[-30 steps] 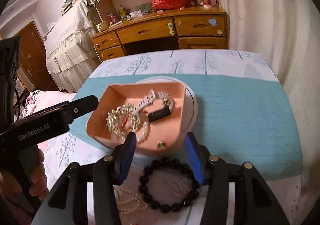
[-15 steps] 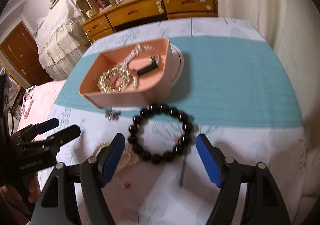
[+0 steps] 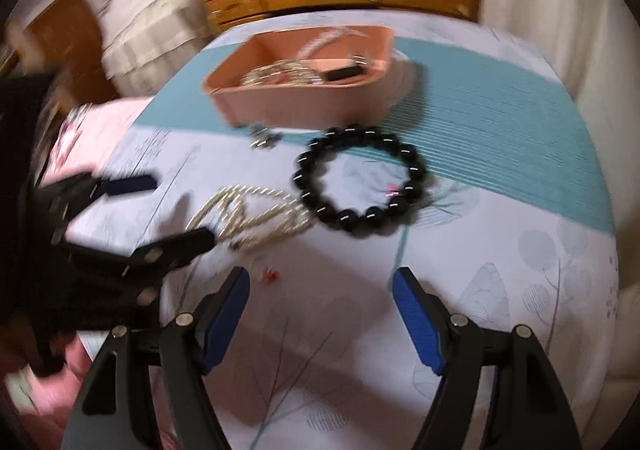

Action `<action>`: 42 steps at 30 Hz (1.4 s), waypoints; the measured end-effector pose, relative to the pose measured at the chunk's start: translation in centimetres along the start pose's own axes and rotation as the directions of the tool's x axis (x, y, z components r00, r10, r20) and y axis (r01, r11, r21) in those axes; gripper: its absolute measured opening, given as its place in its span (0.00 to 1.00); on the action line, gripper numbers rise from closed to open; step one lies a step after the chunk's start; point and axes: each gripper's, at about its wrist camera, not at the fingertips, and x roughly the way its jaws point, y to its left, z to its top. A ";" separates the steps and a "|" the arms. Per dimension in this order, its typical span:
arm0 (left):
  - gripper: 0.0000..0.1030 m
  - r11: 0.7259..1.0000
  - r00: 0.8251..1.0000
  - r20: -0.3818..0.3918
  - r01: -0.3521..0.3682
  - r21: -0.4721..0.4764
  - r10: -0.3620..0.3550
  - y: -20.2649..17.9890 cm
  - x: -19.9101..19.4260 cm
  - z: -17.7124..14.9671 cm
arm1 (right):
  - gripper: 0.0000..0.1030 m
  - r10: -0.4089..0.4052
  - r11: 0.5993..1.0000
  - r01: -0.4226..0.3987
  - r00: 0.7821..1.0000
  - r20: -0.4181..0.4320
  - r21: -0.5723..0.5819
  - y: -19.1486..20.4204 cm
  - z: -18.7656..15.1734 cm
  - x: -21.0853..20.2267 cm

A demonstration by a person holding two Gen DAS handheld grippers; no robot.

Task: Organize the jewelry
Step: 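Grasp the pearl necklace with the left tool while the right tool grasps the red-bead pendant, then lift the pearl necklace and red-bead pendant toward the pink tray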

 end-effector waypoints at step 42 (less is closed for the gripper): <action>0.03 0.980 0.990 -0.006 0.142 -0.137 -0.144 0.9 1.5 1.5 | 0.07 0.076 0.964 -0.054 0.994 0.077 -0.260 1.9 -0.1 1.4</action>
